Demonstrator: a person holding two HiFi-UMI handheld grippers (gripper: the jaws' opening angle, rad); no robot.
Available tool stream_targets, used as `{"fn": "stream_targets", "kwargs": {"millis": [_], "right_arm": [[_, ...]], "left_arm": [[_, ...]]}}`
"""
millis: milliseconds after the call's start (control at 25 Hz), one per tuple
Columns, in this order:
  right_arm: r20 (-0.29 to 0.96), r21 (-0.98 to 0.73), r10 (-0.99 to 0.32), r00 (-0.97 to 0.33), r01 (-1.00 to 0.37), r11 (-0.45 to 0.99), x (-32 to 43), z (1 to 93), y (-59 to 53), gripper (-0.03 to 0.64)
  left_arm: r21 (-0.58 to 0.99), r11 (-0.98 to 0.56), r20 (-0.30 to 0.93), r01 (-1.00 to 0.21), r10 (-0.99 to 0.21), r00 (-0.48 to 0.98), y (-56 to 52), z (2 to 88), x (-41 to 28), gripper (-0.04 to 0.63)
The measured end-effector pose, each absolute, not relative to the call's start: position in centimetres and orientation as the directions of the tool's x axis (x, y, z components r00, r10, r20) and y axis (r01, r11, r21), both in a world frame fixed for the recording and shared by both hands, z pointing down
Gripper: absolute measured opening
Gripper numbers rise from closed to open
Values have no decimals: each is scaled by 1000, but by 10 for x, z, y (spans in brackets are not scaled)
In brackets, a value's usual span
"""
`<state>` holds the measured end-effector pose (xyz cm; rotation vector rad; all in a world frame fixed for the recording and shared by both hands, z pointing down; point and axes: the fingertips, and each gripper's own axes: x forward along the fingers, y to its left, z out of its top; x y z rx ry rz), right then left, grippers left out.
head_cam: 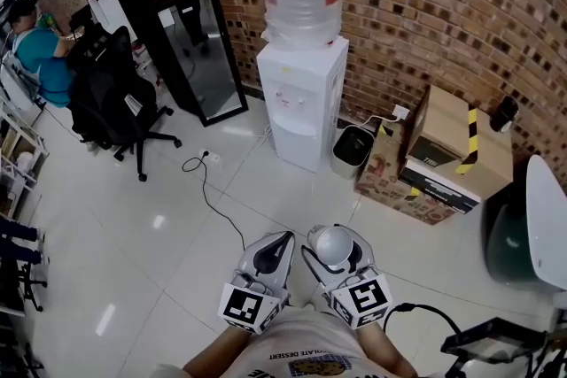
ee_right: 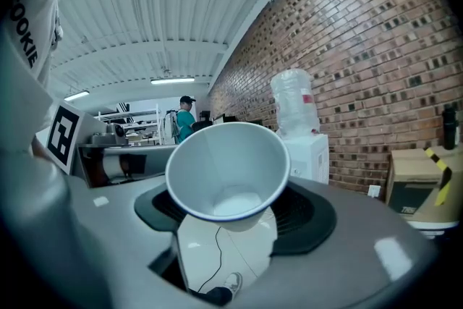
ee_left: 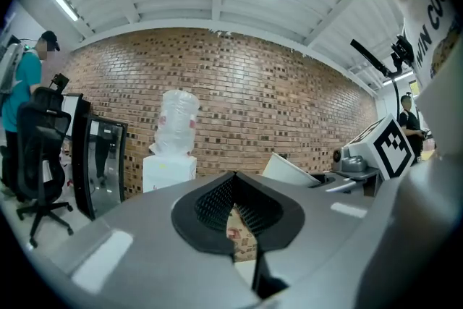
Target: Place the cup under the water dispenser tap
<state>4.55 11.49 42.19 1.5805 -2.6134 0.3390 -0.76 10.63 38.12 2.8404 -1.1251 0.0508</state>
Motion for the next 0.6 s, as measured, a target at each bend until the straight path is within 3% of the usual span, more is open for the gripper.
{"fn": "stream_targets", "kwargs": {"millis": [600], "right_arm": [[221,-132,-860,-461,-887,442,22,438,20,334]], "left_arm": [[147,-727,73,-671,-669,740,9,404,-26,-8]]}}
